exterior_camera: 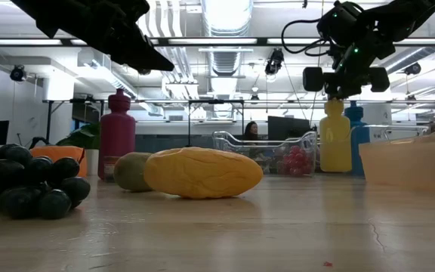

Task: Pick & Place Food Item
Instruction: Put the yellow water bottle into the right transparent bin

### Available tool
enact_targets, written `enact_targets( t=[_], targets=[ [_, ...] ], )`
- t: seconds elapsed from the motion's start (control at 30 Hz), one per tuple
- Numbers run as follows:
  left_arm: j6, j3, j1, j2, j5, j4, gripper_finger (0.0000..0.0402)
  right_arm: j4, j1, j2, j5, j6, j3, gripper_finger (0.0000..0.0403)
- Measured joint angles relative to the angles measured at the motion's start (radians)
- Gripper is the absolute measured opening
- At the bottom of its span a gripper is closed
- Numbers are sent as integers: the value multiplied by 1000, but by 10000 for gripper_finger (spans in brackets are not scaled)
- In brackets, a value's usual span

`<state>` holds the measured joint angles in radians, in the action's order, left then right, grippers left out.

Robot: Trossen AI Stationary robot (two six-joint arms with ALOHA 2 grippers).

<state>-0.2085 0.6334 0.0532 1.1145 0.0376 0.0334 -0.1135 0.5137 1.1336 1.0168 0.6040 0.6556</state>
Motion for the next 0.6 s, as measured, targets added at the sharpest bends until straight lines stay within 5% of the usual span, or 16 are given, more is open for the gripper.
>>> enact_targets(
  t=[0.6],
  targets=[
    [0, 0, 0, 0, 0, 0, 42, 0, 2, -1, 0, 41, 0, 103]
  ],
)
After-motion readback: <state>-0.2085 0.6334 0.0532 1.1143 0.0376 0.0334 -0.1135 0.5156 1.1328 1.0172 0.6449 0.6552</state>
